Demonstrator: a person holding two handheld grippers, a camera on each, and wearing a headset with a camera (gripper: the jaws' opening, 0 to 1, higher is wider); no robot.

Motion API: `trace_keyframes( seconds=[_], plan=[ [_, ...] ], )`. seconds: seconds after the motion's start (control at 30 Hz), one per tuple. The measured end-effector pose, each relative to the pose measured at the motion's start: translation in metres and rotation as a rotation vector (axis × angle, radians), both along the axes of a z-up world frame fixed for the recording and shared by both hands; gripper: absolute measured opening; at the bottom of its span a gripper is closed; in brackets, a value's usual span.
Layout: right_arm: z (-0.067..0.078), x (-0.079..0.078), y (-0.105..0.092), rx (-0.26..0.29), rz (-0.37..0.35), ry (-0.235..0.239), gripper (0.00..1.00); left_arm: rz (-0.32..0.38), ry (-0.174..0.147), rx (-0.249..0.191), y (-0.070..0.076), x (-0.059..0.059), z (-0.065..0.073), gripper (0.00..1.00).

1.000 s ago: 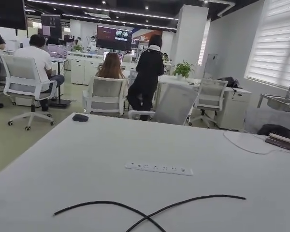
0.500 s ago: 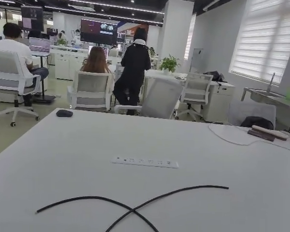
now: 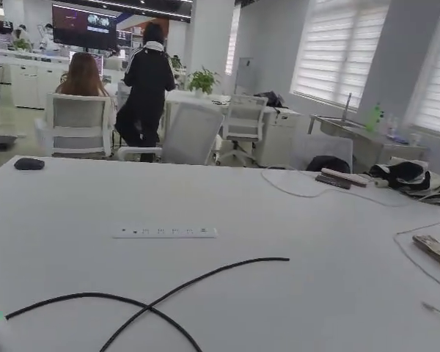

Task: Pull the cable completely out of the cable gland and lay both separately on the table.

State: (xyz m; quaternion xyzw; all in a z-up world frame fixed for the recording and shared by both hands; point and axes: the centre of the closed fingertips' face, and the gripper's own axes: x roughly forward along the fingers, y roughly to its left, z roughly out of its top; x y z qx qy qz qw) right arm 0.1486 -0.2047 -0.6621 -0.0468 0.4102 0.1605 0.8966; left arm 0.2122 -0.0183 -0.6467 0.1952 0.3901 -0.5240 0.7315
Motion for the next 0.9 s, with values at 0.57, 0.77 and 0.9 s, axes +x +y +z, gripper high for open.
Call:
trace_keyframes(
  seconds=[0.57, 0.77, 0.9],
  plan=[
    [-0.001, 0.0, -0.002, 0.016, -0.024, 0.005, 0.33, -0.144, 0.051, 0.032, -0.085, 0.0, -0.043, 0.27],
    [-0.001, 0.001, -0.002, 0.018, -0.026, 0.001, 0.32, -0.23, 0.065, 0.1, -0.107, -0.01, -0.073, 0.31],
    [0.0, 0.001, -0.002, 0.019, -0.024, -0.001, 0.32, -0.276, 0.044, 0.14, -0.115, -0.01, -0.09, 0.28]
  ],
)
